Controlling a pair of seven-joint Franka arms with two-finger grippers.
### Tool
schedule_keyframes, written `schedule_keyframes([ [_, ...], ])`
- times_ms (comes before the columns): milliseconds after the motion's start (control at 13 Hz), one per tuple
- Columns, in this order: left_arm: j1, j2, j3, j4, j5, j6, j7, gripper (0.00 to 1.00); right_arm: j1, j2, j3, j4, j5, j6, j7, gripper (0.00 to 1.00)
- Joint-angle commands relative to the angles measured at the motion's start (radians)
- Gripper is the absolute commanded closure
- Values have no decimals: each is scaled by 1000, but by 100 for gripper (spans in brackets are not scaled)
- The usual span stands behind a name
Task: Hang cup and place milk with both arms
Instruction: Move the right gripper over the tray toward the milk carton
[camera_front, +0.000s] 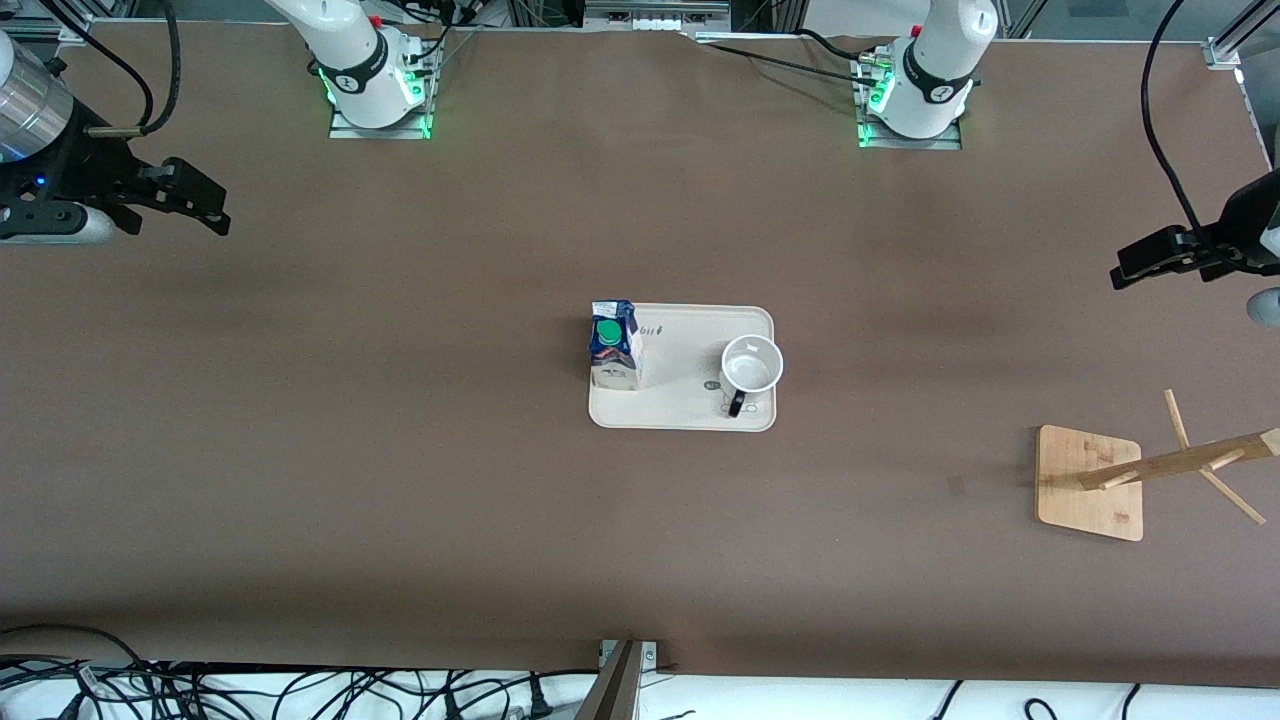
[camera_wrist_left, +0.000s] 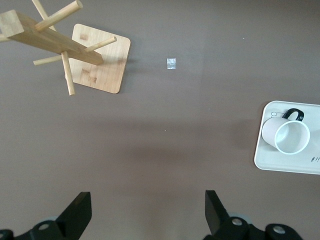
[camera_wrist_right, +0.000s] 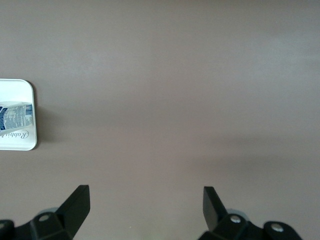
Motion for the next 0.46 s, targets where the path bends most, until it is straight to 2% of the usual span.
schedule_keyframes([
  [0,-2,-5,1,-4,6,2,31,0,-1,2,8,40,-1,-16,-10,0],
  [154,-2,1,1,-3,3,2,29,0,10,25,16,30,1,-8,-16,0],
  [231,-8,20,1,3,5,2,29,0,20,72,18,47,0,-13,-22,0],
  [385,-6,26,1,5,5,9,31,0,63,81,37,43,1,-21,-30,0],
])
